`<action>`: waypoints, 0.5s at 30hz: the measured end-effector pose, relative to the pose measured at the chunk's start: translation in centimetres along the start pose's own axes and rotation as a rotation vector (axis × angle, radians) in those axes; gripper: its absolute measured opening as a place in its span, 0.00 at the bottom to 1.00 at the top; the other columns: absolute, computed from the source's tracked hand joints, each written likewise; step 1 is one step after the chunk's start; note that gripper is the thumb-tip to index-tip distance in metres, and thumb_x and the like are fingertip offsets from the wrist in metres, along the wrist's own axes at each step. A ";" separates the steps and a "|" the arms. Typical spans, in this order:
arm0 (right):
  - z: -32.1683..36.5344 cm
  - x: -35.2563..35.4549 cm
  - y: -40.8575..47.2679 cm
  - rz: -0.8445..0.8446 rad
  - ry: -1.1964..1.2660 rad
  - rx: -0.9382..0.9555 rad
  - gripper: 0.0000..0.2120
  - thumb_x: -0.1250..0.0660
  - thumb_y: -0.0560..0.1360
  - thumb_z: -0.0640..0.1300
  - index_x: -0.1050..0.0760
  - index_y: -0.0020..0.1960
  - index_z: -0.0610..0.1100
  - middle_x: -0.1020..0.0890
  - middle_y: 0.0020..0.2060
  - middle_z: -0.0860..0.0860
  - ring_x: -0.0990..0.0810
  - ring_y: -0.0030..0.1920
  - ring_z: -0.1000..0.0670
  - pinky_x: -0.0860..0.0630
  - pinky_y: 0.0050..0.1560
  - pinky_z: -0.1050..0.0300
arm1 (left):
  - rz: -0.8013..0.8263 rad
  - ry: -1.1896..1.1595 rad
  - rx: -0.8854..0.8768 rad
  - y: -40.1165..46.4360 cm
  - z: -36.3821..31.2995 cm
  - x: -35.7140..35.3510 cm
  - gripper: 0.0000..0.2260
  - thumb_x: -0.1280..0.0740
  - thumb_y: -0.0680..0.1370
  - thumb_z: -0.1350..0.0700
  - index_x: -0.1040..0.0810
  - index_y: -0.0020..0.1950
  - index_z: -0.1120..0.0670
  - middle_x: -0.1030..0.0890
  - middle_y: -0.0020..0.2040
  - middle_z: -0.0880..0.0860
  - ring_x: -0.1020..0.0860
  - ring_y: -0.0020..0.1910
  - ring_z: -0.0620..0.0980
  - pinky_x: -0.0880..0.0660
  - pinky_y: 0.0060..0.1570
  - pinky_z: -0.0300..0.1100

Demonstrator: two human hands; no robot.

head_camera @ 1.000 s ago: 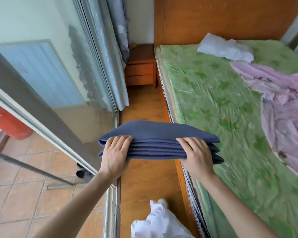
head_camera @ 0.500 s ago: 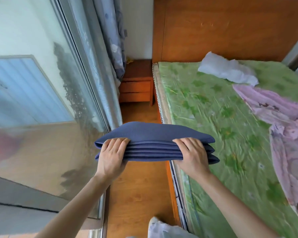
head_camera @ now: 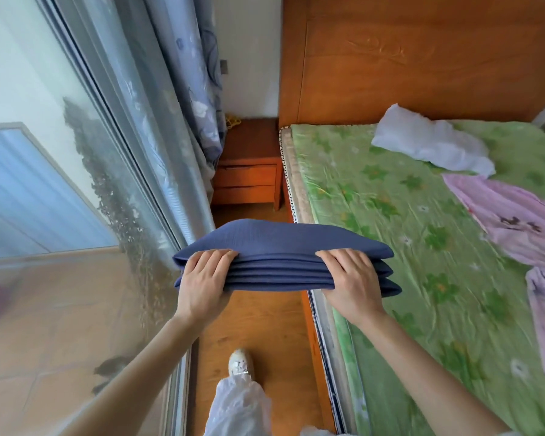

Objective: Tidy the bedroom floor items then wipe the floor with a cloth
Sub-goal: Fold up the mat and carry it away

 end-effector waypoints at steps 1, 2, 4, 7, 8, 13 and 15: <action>-0.4 -1.0 1.5 -0.005 -0.003 -0.004 0.25 0.24 0.57 0.36 0.22 0.54 0.40 0.20 0.44 0.47 0.21 0.45 0.45 0.32 0.52 0.53 | -0.004 -0.002 -0.008 1.5 1.2 -0.7 0.22 0.36 0.62 0.58 0.27 0.57 0.57 0.20 0.48 0.52 0.29 0.50 0.51 0.34 0.54 0.46; -0.7 -2.0 3.0 -0.011 -0.007 -0.011 0.25 0.24 0.57 0.35 0.22 0.54 0.40 0.20 0.44 0.47 0.21 0.45 0.44 0.32 0.52 0.54 | -0.007 -0.003 -0.015 2.9 2.3 -1.3 0.23 0.36 0.61 0.59 0.26 0.57 0.57 0.20 0.48 0.52 0.29 0.50 0.51 0.34 0.53 0.46; -1.3 -3.8 6.2 -0.020 -0.010 -0.024 0.25 0.25 0.57 0.34 0.22 0.54 0.40 0.20 0.45 0.47 0.21 0.45 0.44 0.32 0.52 0.53 | -0.009 -0.003 -0.022 5.9 4.7 -2.4 0.24 0.33 0.61 0.60 0.26 0.57 0.57 0.20 0.48 0.53 0.29 0.50 0.51 0.35 0.53 0.46; -2.2 -6.1 10.8 -0.032 -0.013 -0.035 0.26 0.25 0.56 0.34 0.22 0.54 0.40 0.20 0.45 0.47 0.21 0.45 0.44 0.32 0.52 0.53 | -0.016 -0.005 -0.028 10.2 8.3 -3.8 0.26 0.28 0.59 0.62 0.26 0.57 0.58 0.20 0.49 0.53 0.28 0.51 0.51 0.35 0.54 0.46; -2.5 -6.8 12.2 -0.036 -0.017 -0.037 0.26 0.25 0.56 0.34 0.22 0.54 0.40 0.20 0.45 0.47 0.21 0.45 0.44 0.32 0.51 0.53 | -0.027 -0.009 -0.039 11.5 9.3 -4.2 0.26 0.29 0.59 0.62 0.26 0.57 0.58 0.20 0.49 0.53 0.28 0.50 0.51 0.35 0.54 0.46; -3.8 -9.8 17.9 -0.066 -0.043 -0.064 0.26 0.25 0.57 0.34 0.21 0.55 0.40 0.20 0.45 0.46 0.22 0.45 0.44 0.32 0.51 0.53 | -0.058 -0.034 -0.076 17.4 13.2 -6.0 0.20 0.40 0.65 0.59 0.25 0.56 0.58 0.20 0.49 0.53 0.28 0.50 0.51 0.35 0.53 0.45; -4.6 -10.9 19.8 -0.079 -0.045 -0.062 0.26 0.26 0.57 0.33 0.21 0.55 0.39 0.20 0.45 0.46 0.23 0.45 0.44 0.32 0.51 0.53 | -0.060 -0.037 -0.074 19.4 14.5 -7.1 0.20 0.37 0.64 0.61 0.25 0.56 0.58 0.20 0.49 0.53 0.28 0.51 0.51 0.35 0.54 0.45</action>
Point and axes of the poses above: each hand's wrist, its own y-axis towards the middle knuckle, its own x-axis out of the back of the hand, z = x × y, the point moved 5 cm from there along y, towards the middle knuckle
